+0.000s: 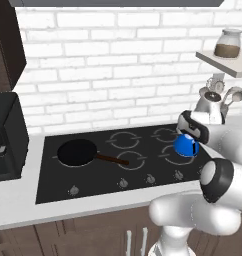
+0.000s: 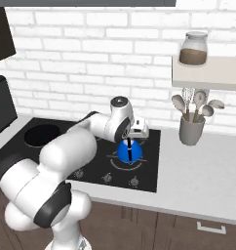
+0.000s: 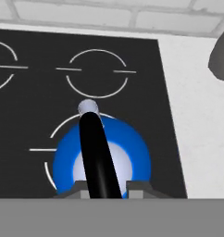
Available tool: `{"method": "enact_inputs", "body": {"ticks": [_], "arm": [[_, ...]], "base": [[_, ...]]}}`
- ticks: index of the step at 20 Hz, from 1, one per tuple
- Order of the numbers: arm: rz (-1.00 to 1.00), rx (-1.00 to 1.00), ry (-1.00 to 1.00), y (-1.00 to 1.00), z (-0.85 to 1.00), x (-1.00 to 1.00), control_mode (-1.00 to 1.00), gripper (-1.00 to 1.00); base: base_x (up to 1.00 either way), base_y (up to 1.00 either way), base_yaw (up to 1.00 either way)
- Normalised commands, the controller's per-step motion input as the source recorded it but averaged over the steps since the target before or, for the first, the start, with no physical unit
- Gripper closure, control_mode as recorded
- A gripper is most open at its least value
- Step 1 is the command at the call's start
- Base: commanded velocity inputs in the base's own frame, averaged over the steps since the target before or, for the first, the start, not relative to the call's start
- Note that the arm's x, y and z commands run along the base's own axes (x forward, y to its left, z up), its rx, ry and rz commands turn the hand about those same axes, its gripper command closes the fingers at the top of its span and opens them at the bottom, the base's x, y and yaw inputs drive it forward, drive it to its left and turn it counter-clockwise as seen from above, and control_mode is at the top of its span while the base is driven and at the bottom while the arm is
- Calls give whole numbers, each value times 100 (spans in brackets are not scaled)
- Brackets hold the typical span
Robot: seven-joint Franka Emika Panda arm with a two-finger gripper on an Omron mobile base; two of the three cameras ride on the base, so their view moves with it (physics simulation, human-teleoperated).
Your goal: Pick the kettle from the counter and place it on a stove burner. Then turn the burner on.
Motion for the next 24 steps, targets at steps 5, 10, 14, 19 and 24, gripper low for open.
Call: {"method": "enact_inputs", "body": {"ticks": [5, 10, 14, 19, 24], "arm": [[0, 1, 0, 25, -18, 42, -100, 100], [0, 0, 5, 17, -36, 24, -100, 100], [0, 0, 6, 0, -50, 0, -100, 100], [0, 0, 1, 0, -13, 0, -100, 100], [0, 0, 0, -15, -4, 2, -100, 100]], "base": [[0, 0, 0], [0, 0, 0], [0, 0, 0], [0, 0, 0], [0, 0, 0]]}}
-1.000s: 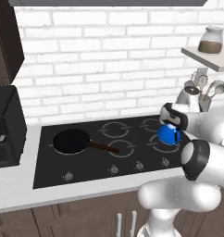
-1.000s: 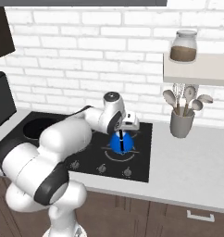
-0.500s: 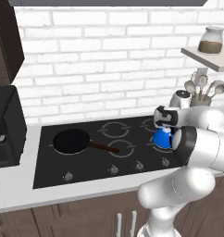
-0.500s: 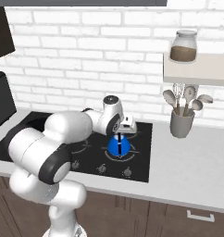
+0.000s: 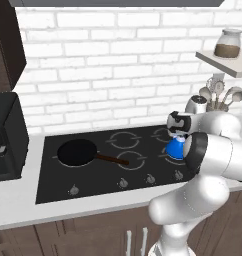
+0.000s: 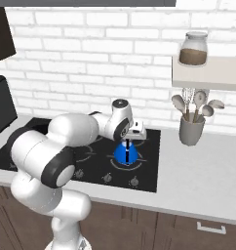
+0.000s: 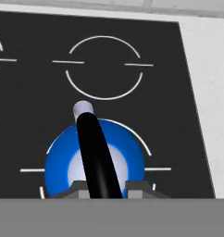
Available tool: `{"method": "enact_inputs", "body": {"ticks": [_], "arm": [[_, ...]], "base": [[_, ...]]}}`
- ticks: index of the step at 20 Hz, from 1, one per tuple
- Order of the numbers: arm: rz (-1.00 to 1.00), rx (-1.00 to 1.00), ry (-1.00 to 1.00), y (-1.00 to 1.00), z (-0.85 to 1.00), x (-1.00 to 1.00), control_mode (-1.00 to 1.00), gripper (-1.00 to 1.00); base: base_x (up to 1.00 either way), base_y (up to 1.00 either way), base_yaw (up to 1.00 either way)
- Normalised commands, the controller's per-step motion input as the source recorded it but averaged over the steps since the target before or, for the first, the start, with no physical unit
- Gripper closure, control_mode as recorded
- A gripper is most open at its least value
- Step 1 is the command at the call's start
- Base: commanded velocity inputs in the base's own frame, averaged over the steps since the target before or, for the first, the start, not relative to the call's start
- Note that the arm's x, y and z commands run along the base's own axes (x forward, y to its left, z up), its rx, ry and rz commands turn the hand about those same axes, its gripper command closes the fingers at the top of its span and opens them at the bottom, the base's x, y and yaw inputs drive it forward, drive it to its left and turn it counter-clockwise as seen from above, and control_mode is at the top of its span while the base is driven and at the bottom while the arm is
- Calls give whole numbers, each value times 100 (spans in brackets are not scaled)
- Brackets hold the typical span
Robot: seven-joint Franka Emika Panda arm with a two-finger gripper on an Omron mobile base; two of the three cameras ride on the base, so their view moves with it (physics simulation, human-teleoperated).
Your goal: Pick the kettle from the counter and place it on a stove burner. Then turn the burner on.
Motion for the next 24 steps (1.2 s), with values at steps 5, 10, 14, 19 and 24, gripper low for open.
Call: {"method": "enact_inputs", "body": {"ticks": [5, 10, 14, 19, 24], "arm": [[0, 0, 0, 0, 0, 0, -100, -100], [0, 0, 0, 0, 2, 0, -100, -100], [-2, 0, -1, 0, 28, 0, -100, -100], [-5, 1, -7, -4, 48, -47, -100, -100], [-6, 3, 0, -29, 2, -99, -100, -100]], "base": [[0, 0, 0], [0, 0, 0], [0, 0, 0], [0, 0, 0], [0, 0, 0]]}}
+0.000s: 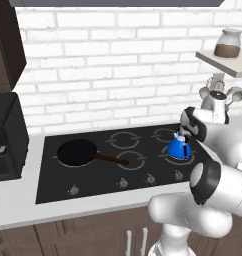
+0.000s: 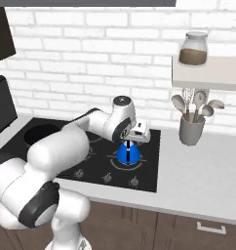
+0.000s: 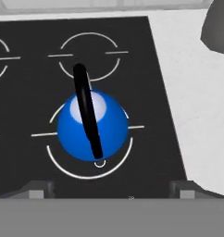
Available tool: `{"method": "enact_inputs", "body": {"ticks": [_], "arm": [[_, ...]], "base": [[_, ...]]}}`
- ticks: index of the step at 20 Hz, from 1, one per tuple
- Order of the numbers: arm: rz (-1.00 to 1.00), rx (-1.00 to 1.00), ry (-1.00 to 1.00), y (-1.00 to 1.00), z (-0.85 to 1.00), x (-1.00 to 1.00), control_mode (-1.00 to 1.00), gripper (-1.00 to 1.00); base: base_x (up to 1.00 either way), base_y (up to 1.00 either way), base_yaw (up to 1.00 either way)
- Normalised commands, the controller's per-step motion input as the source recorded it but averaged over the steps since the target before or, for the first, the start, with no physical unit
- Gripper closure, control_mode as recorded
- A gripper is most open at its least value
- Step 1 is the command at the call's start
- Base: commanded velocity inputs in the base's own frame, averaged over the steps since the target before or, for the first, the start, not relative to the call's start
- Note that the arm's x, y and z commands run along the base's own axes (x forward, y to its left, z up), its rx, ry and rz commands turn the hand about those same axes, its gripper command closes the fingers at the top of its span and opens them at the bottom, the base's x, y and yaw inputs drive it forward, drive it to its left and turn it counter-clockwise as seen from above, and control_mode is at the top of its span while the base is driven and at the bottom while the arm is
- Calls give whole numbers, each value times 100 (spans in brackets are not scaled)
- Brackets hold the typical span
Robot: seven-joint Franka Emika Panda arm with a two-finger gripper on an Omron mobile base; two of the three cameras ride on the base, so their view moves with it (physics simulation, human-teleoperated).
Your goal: Pick the kettle from the counter and place it on a stove burner. Then turn the burner on.
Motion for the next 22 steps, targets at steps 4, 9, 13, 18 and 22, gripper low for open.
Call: {"method": "enact_inputs", "body": {"ticks": [4, 9, 13, 18, 22], "arm": [[-2, 0, 0, -19, -32, -100, -100, -100], [0, 0, 4, -18, -70, -88, -100, -100], [0, 0, 1, -19, -44, 2, -100, -100], [0, 0, 1, -1, -17, 16, -100, -100], [0, 0, 1, 0, -15, 22, -100, -100]], "base": [[0, 0, 0], [0, 0, 0], [0, 0, 0], [0, 0, 0], [0, 0, 0]]}}
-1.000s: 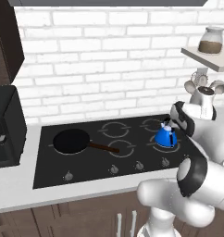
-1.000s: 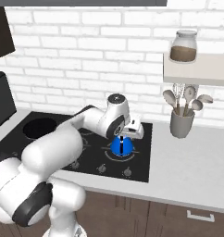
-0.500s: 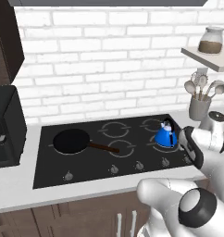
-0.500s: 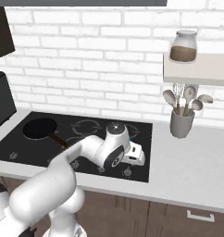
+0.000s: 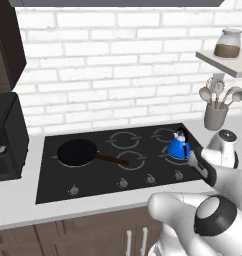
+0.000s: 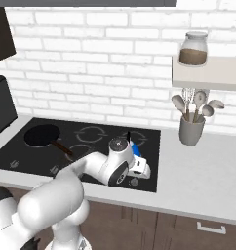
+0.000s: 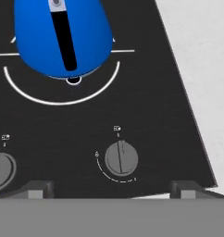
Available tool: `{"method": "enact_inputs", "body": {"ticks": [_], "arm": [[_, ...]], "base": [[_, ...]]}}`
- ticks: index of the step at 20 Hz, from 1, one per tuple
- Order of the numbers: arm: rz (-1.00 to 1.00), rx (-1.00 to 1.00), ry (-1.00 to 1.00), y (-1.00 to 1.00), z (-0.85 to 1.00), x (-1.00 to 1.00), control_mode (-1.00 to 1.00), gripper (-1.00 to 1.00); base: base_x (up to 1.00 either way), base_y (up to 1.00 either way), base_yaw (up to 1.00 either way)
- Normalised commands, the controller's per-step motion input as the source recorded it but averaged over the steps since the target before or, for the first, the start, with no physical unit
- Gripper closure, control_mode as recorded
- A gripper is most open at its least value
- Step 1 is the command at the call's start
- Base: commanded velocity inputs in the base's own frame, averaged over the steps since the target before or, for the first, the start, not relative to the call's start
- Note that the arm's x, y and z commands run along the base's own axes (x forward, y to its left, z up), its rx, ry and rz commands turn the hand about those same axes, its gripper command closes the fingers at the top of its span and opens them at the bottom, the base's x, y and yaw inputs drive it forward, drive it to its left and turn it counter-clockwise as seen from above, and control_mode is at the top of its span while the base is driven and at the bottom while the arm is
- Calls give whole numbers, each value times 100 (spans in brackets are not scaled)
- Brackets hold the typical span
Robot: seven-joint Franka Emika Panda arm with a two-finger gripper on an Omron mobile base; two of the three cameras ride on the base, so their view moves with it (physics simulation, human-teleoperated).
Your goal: Pick the kettle from the counter and place it on a stove burner. Then turn the burner on.
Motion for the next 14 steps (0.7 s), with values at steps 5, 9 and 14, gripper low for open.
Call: {"method": "enact_inputs", "body": {"ticks": [5, 9, 14], "arm": [[0, 0, 0, -15, -18, 8, -100, -100], [0, 0, 0, -19, -24, 0, -100, -100], [0, 0, 0, 0, -11, 11, -100, -100]], "base": [[0, 0, 0], [0, 0, 0], [0, 0, 0]]}}
